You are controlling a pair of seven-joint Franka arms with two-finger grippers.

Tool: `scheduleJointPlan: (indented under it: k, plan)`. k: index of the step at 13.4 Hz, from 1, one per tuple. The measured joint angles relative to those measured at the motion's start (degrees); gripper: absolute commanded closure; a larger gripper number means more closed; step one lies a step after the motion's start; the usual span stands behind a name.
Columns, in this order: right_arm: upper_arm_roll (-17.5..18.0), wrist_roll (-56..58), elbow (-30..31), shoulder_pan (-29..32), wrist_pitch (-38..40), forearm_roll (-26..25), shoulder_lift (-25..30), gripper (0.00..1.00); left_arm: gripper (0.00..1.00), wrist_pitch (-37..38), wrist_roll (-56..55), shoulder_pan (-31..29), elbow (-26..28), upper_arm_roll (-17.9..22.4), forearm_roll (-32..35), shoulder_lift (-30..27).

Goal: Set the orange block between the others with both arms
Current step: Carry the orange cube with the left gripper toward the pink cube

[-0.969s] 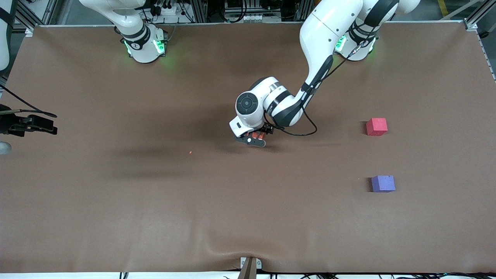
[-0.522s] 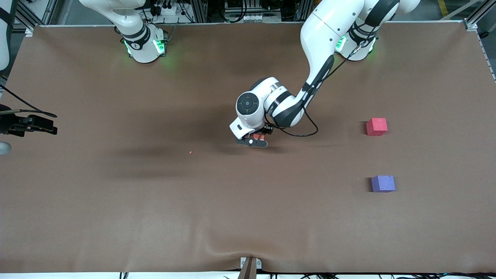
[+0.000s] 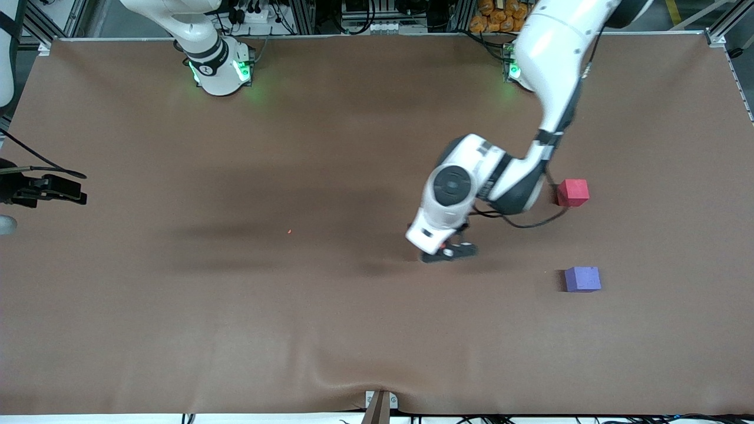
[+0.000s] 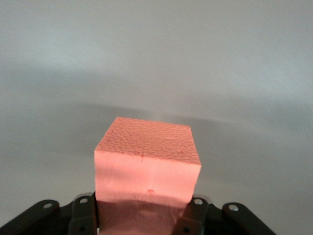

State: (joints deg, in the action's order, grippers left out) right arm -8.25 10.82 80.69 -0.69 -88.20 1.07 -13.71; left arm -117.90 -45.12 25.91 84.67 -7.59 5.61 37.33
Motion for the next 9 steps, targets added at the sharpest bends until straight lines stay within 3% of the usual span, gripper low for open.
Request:
scheduleJointPlan:
  k: [4,9]
  plan:
    - [0.0,0.0,0.0,0.0,0.0,0.0,0.0,0.00,1.00,6.3,-0.3,-5.1,1.5,0.2,0.0,-0.3]
    - [0.0,0.0,0.0,0.0,0.0,0.0,0.0,0.00,1.00,7.1,4.3,-14.5,6.6,0.2,4.0,-0.8]
